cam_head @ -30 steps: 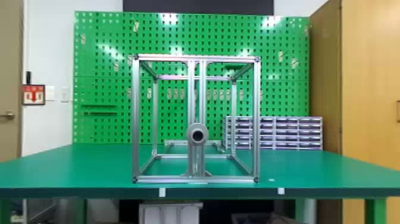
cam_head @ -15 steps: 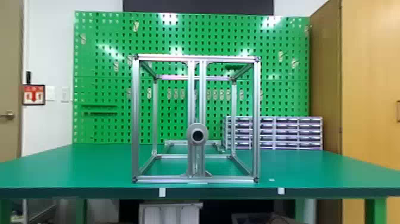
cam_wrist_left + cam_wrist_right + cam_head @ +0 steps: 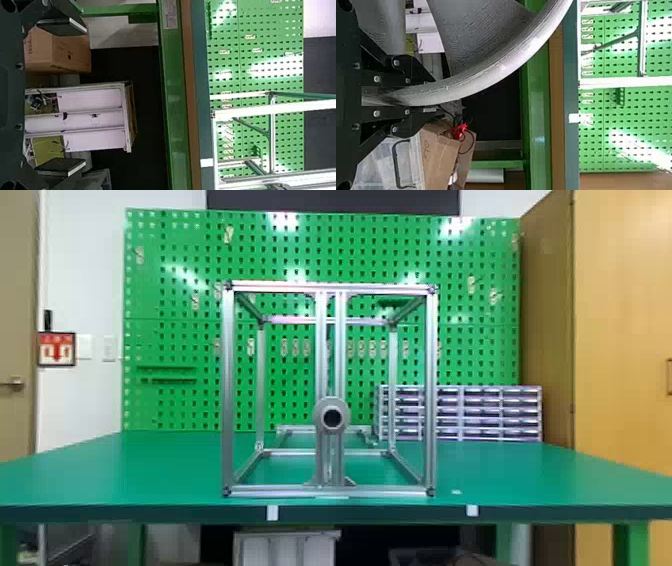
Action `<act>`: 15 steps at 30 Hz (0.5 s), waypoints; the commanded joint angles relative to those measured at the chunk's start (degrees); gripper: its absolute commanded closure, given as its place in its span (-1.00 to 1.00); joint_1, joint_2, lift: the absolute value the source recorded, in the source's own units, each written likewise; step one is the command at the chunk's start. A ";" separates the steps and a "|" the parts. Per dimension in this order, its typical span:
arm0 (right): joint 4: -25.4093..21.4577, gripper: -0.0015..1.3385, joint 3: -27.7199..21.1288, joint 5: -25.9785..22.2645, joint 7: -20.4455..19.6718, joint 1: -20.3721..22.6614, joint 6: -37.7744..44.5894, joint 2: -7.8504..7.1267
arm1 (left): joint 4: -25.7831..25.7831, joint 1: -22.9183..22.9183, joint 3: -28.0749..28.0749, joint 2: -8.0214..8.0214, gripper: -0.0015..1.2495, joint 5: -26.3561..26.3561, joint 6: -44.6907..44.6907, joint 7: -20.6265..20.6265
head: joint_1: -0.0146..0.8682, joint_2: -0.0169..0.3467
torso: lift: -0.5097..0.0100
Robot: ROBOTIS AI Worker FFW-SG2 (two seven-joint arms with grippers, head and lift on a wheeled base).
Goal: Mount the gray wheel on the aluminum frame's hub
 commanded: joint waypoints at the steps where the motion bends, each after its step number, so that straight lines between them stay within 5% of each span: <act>1: -3.46 0.58 0.88 -1.21 -1.64 -0.66 4.52 0.05 | -0.01 0.00 -0.06 -0.02 -0.80 0.00 0.00 -0.01 | -0.98 -0.87 | -0.96; 7: -9.79 0.59 2.73 -4.72 -7.08 -2.24 13.57 -0.03 | -0.01 0.00 0.03 -0.02 -0.80 0.00 0.00 -0.01 | -0.98 -0.87 | -0.96; 15: -15.32 0.59 3.69 -8.15 -9.19 -5.40 21.05 0.05 | -0.01 0.09 -0.06 -0.02 -0.80 -0.09 0.09 -0.01 | -0.98 -0.87 | -0.96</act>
